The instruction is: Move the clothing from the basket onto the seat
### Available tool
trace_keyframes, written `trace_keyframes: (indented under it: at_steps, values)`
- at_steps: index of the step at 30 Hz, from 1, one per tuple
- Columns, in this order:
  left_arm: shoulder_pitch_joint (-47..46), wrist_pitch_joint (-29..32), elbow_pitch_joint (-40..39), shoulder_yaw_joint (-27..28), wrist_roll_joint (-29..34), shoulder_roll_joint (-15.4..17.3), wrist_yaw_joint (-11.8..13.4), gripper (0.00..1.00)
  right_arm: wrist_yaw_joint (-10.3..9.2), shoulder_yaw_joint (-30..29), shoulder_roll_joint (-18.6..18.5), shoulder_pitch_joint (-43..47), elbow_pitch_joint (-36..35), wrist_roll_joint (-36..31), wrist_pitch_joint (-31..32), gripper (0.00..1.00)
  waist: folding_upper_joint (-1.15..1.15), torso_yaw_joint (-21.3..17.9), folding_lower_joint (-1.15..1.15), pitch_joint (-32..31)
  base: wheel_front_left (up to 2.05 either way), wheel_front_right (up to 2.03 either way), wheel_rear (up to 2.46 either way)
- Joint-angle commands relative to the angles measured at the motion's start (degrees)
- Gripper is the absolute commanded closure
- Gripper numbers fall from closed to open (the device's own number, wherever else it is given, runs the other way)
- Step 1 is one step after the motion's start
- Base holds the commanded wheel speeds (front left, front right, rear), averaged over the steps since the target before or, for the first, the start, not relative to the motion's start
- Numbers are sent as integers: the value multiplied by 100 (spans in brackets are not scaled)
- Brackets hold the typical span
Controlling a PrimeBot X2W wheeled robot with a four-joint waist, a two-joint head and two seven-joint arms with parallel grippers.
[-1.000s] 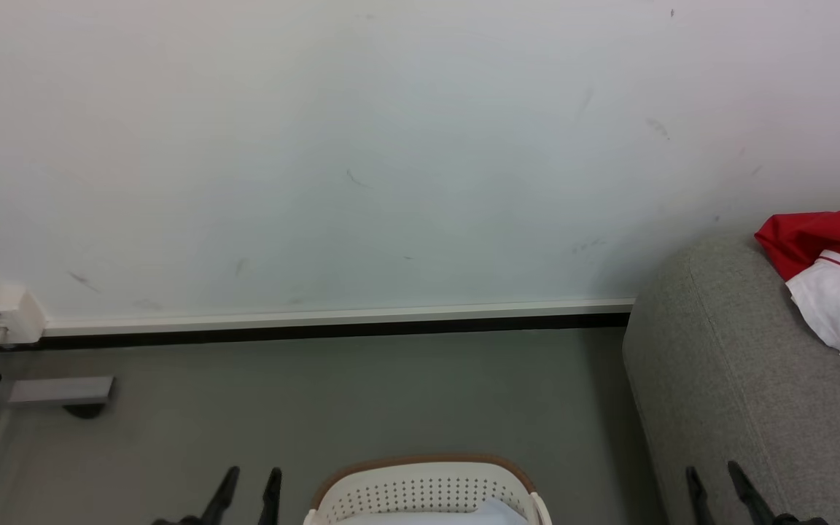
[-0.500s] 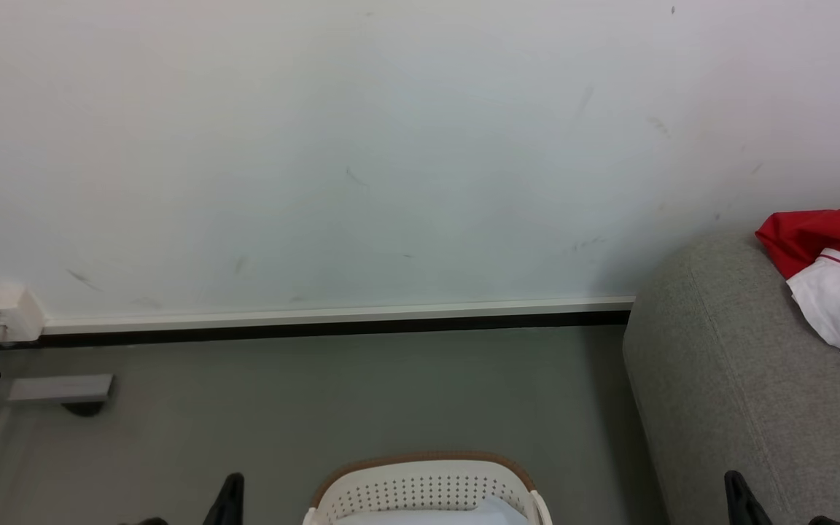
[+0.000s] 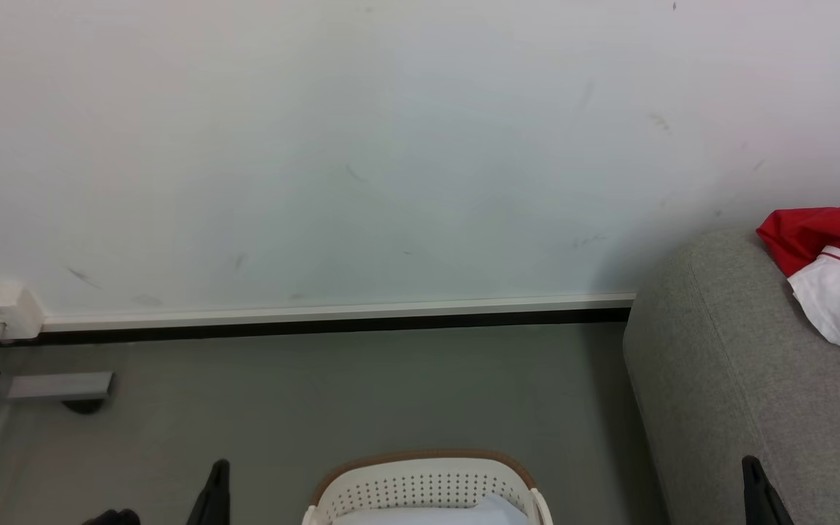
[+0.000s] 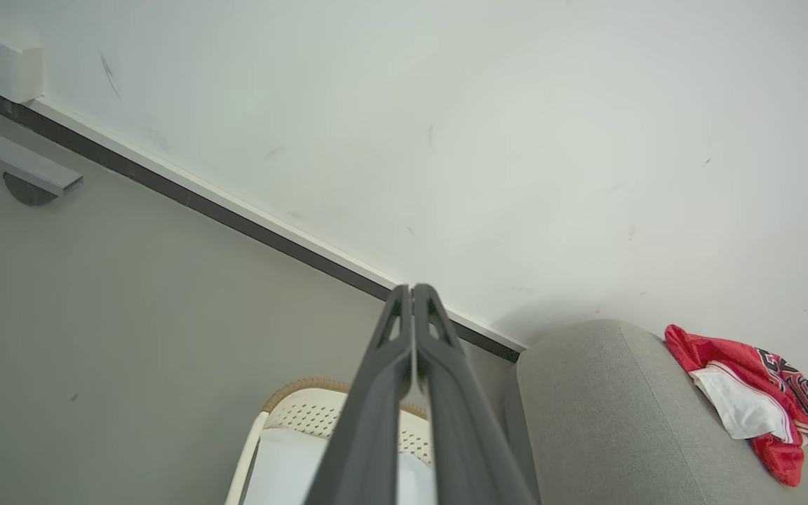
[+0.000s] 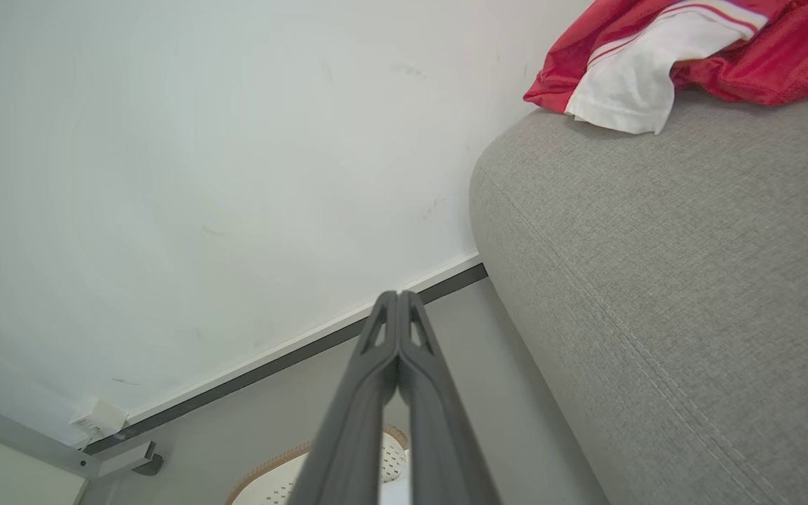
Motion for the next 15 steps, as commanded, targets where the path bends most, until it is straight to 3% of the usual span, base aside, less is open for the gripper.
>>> trace_keyframes:
  at_steps: [1, 15]
  values:
    - [-166, 41, -98, 48, -223, 26, -31, 100, -3, -44, -30, -177, -112, 184, 32, 100, 0, 0, 0, 2, 0, 0, 0]
    - [-285, 330, -144, 173, -1374, 32, -45, 100, -5, -153, -35, -281, -221, 1329, 321, 100, 0, 0, 0, 34, 0, 0, 0]
